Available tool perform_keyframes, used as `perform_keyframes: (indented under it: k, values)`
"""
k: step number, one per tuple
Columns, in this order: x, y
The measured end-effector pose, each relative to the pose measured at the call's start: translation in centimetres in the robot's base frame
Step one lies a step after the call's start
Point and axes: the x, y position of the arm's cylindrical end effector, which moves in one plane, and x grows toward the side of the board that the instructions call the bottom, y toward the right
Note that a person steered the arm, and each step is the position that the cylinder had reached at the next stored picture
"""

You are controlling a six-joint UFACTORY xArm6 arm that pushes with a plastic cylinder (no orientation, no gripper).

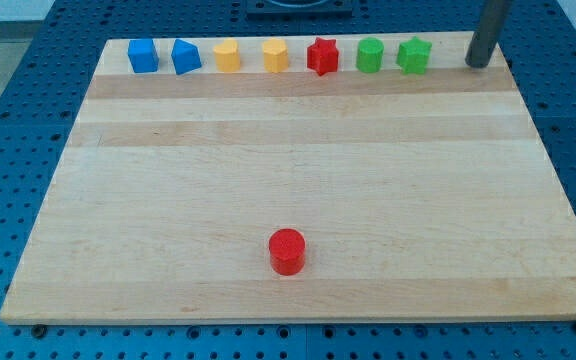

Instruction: Slide the green star to the left of red circle

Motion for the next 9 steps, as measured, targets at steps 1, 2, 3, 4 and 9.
perform_keyframes:
  k: [1, 2, 3, 4, 9]
  values:
    - [-3.7, -1.0]
    - [-4.4, -3.9]
    - [-4.3, -6.3]
    - [-3.6, -7.4]
    - [8.0, -12.2]
